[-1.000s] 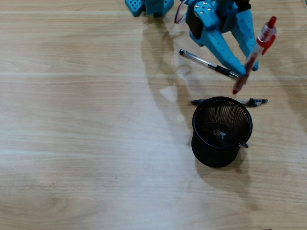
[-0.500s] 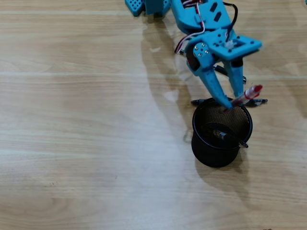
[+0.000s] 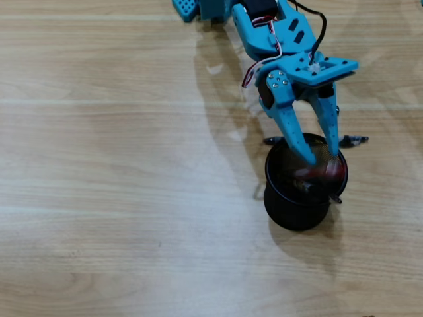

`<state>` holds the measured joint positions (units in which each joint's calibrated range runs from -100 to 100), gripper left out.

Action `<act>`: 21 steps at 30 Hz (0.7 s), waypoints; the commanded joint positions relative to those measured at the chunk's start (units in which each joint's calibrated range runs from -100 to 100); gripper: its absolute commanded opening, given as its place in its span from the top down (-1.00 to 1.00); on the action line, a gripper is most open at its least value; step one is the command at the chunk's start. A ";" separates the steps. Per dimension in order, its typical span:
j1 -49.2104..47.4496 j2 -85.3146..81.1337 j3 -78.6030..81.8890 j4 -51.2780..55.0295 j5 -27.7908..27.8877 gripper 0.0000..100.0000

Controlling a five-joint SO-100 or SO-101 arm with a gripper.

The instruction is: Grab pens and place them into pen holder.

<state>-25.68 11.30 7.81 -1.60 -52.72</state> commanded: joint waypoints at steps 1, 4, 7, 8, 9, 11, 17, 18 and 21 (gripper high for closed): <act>0.67 -0.73 -0.57 -1.27 -0.16 0.70; 0.58 -1.07 -0.57 -0.91 -0.16 0.70; 0.48 -1.41 -0.57 -0.73 -0.16 0.70; 0.39 -1.49 -0.57 -0.73 -0.11 0.70; 0.39 -1.75 -0.57 -0.73 0.10 0.70; 0.03 -3.10 -0.57 -0.54 0.36 0.70; -0.34 -11.17 -1.20 12.58 4.55 0.82; -0.70 -13.04 -1.65 16.31 6.02 0.88; -1.16 -18.39 -3.19 28.16 9.37 0.96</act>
<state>-25.68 1.70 8.07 13.94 -46.94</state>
